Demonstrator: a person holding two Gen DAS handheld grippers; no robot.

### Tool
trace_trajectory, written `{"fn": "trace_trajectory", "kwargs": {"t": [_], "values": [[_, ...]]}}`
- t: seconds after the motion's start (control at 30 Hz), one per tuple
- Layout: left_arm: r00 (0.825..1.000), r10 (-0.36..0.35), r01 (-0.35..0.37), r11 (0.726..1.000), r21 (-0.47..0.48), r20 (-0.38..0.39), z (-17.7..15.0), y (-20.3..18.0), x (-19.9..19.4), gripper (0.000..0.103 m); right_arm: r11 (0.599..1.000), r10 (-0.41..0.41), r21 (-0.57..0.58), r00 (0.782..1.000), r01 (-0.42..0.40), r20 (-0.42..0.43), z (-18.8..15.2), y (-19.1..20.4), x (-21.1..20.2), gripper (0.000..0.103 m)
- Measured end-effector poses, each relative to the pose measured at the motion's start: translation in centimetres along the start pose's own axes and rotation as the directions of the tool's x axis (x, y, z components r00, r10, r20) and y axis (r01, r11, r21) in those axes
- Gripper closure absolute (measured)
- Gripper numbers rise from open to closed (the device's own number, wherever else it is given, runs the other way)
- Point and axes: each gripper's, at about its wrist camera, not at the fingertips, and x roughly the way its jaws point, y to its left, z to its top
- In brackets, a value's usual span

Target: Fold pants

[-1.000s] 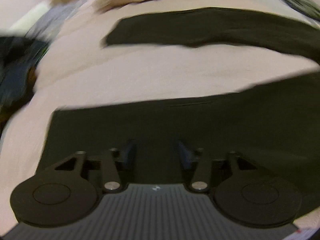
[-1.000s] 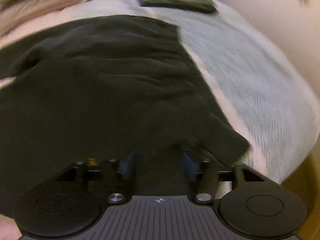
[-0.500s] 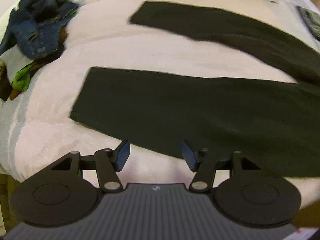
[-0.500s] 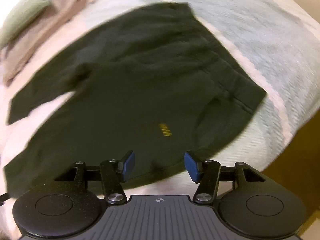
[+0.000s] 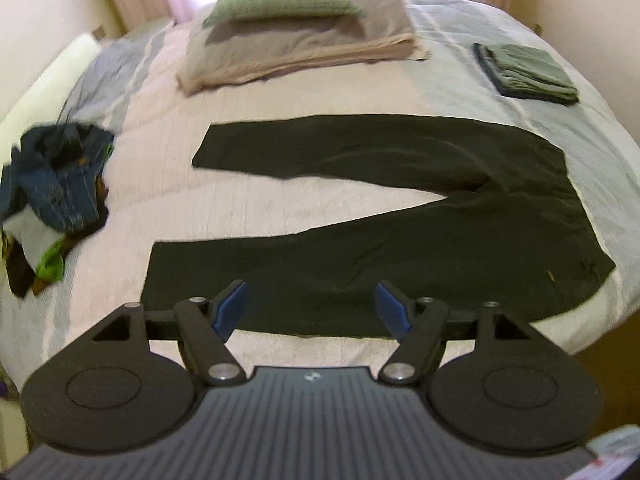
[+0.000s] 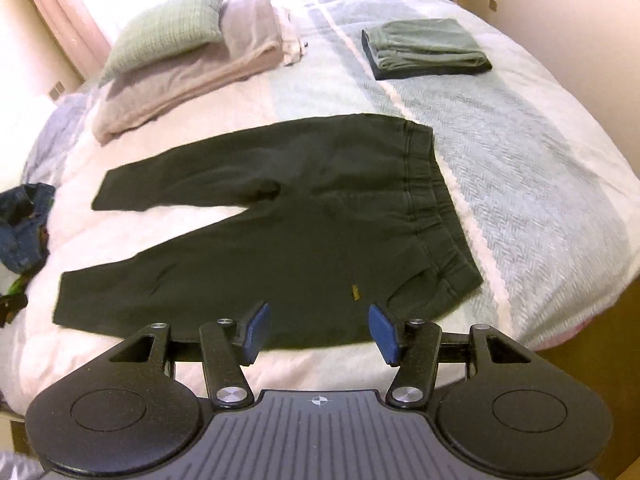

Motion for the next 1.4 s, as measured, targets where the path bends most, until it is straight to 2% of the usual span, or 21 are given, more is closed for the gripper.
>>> {"fn": "trace_trajectory", "kwargs": {"t": [0.17,0.27,0.47,0.73,1.4], "values": [[0.998,-0.044,0.043,0.998,0.045,0.033,-0.6,1.1,-2.6,0.035,0.999,-0.019,0.048,0.999,0.017,0.026,-2.4,1.9,-2.8,0.050],[0.998,-0.055,0.053,0.997,0.062,0.037,-1.8,3.0,-3.9,0.035,0.997,-0.033,0.076,0.999,0.030,0.032,-3.6,3.8,-4.1,0.050],[0.997,-0.067,0.065,0.995,0.070,0.024,-4.9,7.3,-5.6,0.035,0.999,-0.017,0.029,0.999,0.016,0.049,-6.1,9.5,-5.4,0.050],[0.997,-0.070,0.067,0.995,0.078,0.035,-7.6,10.2,-8.1,0.035,1.000,-0.007,-0.001,0.999,0.007,0.048,-9.3,14.2,-6.2,0.050],[0.995,-0.087,0.083,0.993,0.082,0.045,-9.7,12.0,-9.2,0.031,1.000,-0.030,-0.009,0.999,0.030,0.042,-11.8,16.6,-7.2,0.050]]}}
